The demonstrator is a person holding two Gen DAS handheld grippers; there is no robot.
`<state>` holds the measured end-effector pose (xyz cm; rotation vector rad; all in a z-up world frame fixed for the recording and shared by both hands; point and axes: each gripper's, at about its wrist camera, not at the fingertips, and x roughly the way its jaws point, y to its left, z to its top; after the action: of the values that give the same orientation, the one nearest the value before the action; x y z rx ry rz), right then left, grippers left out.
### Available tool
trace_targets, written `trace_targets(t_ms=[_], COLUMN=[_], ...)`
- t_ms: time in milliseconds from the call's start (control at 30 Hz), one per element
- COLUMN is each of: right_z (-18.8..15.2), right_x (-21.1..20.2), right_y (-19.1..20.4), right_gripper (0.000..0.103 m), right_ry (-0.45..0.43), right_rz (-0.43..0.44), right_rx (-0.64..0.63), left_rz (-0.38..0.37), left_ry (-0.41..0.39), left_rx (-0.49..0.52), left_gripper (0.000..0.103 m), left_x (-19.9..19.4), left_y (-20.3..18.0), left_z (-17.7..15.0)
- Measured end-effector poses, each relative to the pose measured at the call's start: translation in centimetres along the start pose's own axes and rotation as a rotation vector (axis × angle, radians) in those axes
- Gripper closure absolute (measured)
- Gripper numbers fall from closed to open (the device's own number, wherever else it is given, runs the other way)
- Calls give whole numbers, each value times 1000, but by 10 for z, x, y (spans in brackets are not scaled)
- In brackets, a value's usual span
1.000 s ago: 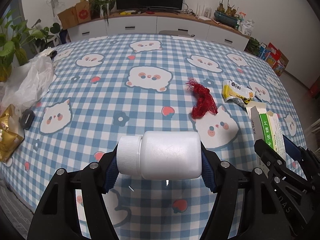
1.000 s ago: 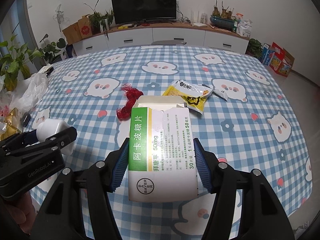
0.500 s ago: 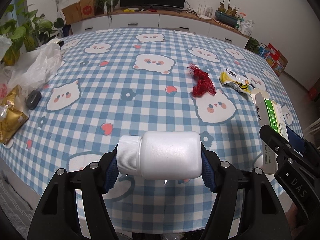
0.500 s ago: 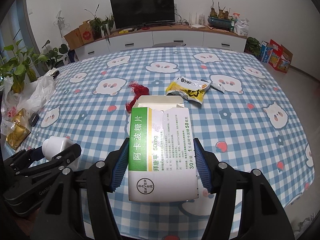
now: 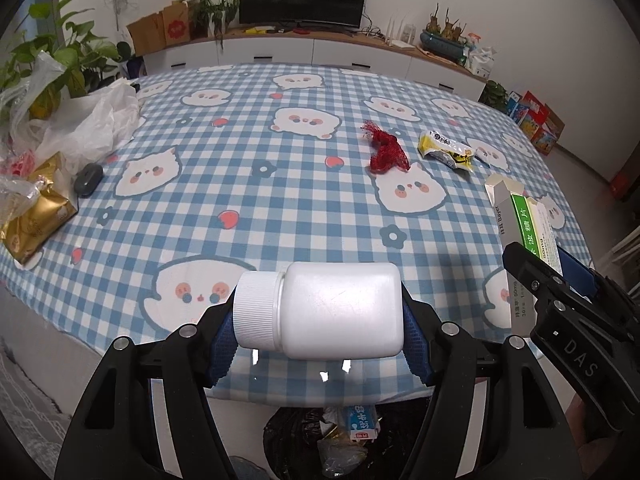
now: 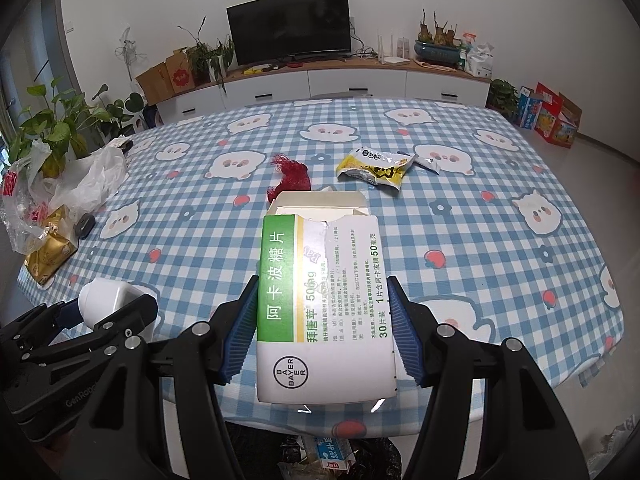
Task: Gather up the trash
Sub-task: 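Carry the white bottle and medicine box toward the black trash bin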
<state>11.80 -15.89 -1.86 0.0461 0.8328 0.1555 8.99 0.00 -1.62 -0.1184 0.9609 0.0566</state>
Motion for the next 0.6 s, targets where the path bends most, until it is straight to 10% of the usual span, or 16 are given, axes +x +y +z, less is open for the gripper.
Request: trace_targets(t_ms=[600], right_z=[-50], right_x=[-45], right_y=[16], right_gripper=[45], right_ry=[-15], right_rz=[59], right_rx=[-2], left_rz=[-46], left_ry=[-24], left_rx=[0], left_gripper=[37], left_x=[-48], left_y=[6], left_z=[-60])
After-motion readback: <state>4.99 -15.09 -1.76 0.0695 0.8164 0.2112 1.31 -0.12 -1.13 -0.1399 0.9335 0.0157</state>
